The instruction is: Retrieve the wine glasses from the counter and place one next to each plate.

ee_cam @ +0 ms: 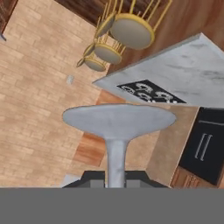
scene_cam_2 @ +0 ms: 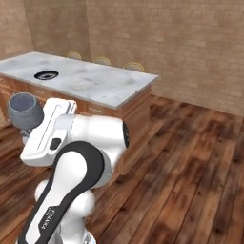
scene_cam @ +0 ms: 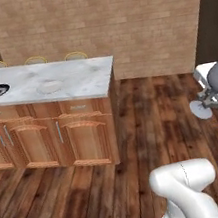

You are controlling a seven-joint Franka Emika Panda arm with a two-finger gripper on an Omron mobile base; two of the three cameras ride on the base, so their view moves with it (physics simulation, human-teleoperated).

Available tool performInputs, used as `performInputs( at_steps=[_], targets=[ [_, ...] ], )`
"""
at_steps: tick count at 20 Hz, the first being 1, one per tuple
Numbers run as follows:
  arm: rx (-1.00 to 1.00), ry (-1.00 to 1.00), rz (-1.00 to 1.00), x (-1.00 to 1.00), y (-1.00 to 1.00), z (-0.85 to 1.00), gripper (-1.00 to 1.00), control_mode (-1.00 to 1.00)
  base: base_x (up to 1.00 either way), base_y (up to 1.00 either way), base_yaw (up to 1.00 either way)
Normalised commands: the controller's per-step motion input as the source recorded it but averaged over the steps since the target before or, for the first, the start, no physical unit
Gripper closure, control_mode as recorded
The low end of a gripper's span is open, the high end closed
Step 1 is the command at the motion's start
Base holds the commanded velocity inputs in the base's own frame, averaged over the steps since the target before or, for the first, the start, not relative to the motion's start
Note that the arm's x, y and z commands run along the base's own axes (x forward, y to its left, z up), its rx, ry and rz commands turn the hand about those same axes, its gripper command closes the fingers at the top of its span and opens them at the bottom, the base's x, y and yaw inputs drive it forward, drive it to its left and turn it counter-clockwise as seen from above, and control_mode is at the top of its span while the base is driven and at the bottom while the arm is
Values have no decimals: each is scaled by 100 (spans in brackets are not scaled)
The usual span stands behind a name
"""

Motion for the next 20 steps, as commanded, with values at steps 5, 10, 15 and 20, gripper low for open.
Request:
performInputs(
  at_steps=[5, 10, 15, 20],
  targets=[
    [0, 0, 0, 0, 0, 0, 100, 100, 100, 18, -18],
    [0, 0, 0, 0, 0, 0, 100, 100, 100, -25, -29],
    [0, 0, 0, 0, 0, 0, 100, 100, 100, 51, -53],
    [0, 0, 0, 0, 0, 0, 100, 100, 81, 98, -64]
  ],
)
